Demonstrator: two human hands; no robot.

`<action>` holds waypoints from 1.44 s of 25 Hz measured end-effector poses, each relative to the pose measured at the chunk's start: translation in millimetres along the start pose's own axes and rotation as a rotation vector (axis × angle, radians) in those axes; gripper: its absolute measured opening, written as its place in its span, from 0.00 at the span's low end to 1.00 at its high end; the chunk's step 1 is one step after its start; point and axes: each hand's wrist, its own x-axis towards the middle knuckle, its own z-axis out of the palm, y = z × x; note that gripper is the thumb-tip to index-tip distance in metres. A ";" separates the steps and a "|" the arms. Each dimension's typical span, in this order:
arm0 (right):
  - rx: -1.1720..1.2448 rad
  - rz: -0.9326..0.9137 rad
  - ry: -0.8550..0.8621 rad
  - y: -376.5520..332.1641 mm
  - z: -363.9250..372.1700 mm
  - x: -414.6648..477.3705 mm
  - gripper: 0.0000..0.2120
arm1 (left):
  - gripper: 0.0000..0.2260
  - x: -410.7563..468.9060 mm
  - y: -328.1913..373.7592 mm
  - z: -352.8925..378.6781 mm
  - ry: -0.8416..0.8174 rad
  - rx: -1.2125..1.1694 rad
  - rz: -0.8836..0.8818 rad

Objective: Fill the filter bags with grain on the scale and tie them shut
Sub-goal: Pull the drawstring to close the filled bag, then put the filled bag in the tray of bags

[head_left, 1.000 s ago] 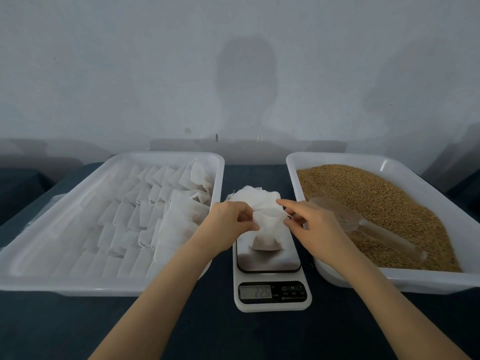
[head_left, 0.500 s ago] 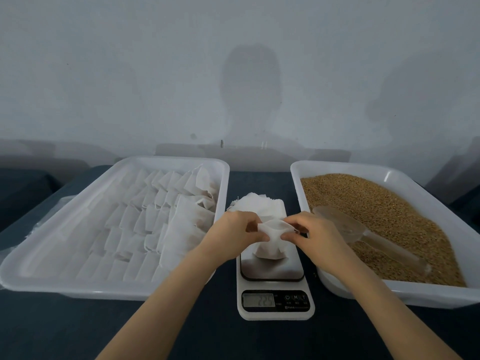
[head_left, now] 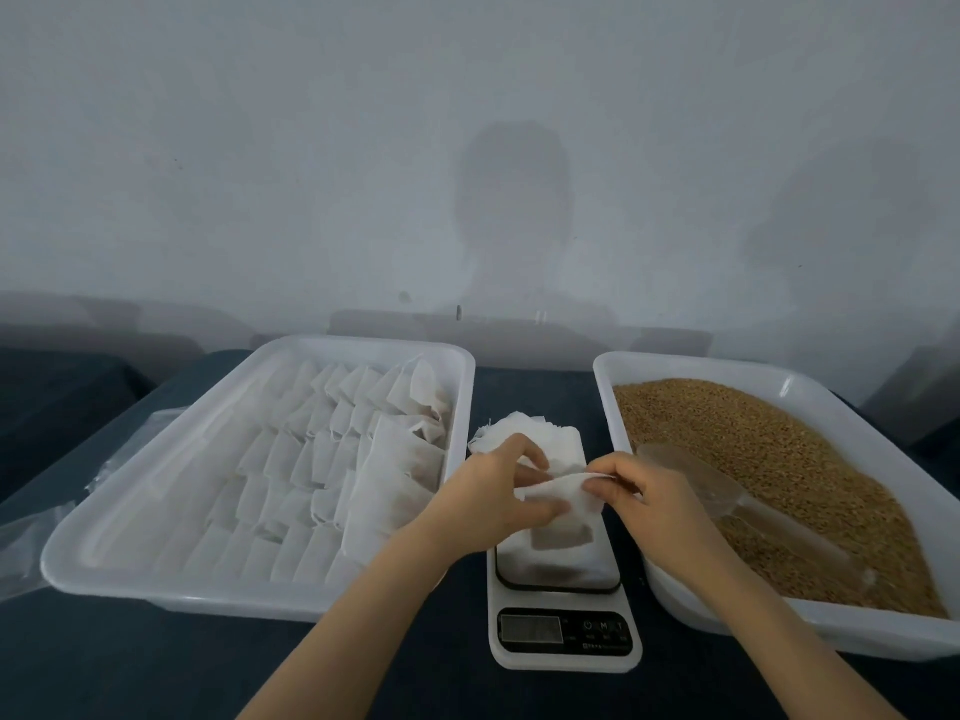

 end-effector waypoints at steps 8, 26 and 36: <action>0.217 0.037 0.160 2.4 -3.2 -0.2 0.09 | 0.14 10.3 6.4 -38.2 0.190 -0.181 -0.243; 0.213 0.078 0.191 8.5 -4.2 3.3 0.12 | 0.18 77.9 -75.9 -73.5 0.384 0.385 -0.576; 0.188 0.065 0.236 8.5 -4.8 2.7 0.13 | 0.14 106.5 -22.5 21.5 -0.380 1.425 -0.215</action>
